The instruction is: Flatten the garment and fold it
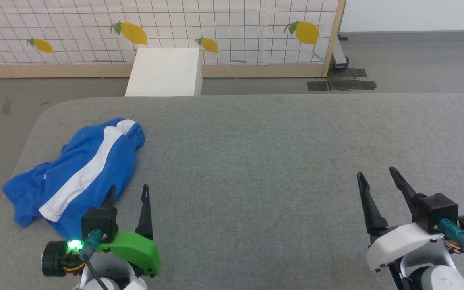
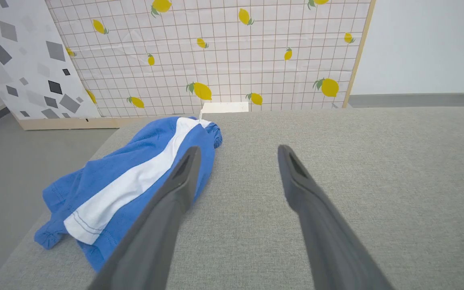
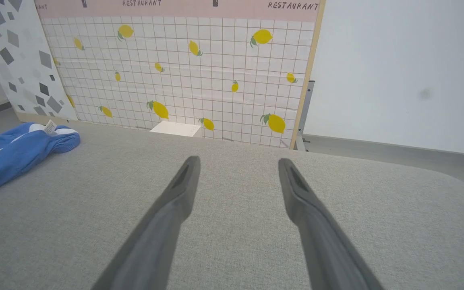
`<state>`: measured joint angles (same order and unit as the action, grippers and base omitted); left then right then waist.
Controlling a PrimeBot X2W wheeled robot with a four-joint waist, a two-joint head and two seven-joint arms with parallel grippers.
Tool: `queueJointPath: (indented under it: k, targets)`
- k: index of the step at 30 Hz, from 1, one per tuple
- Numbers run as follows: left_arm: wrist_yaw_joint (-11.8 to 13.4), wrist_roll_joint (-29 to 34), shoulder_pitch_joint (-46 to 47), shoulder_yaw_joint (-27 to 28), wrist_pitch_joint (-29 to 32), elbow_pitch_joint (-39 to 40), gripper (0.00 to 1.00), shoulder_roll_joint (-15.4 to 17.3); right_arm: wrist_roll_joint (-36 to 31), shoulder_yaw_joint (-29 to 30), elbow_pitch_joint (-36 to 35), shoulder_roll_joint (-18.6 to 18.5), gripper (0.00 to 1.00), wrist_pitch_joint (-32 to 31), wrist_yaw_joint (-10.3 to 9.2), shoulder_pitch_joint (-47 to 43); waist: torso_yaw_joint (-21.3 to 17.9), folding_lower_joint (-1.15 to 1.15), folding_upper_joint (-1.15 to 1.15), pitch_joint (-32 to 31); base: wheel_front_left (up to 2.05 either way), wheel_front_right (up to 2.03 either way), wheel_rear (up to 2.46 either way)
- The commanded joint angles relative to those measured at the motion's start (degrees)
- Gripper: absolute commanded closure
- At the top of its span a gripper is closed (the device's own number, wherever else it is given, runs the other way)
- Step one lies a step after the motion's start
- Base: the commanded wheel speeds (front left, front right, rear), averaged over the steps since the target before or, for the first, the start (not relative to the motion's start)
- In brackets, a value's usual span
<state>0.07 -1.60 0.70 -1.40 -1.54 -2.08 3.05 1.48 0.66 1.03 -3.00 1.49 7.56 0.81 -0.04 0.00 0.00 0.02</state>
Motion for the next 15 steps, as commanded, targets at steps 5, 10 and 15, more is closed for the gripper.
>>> queueJointPath:
  k: [5, 10, 15]
  targets:
    - [0.2, -0.8, 0.8, -0.6, -1.0, -1.1, 0.00, 0.0, 0.8, 0.4, 0.5, 0.0, 0.00, 1.1, -0.01, -0.9, 0.0, 0.00, 0.00, 0.0, 0.00, 0.00, 0.00]
    - [0.3, -1.1, 1.1, -1.0, -1.7, -1.9, 0.00, 0.1, 1.3, 0.7, 0.8, 0.0, 0.00, 1.7, -0.02, -1.1, 0.0, 0.00, 0.00, 0.0, 0.00, 0.00, 0.00]
    - [0.4, -1.6, 1.4, -1.6, -2.5, -2.8, 0.00, 0.1, 1.8, 1.0, 1.2, 0.0, 0.00, 2.5, -0.02, -1.4, 0.0, 0.00, 0.00, 0.0, 0.00, 0.00, 0.00]
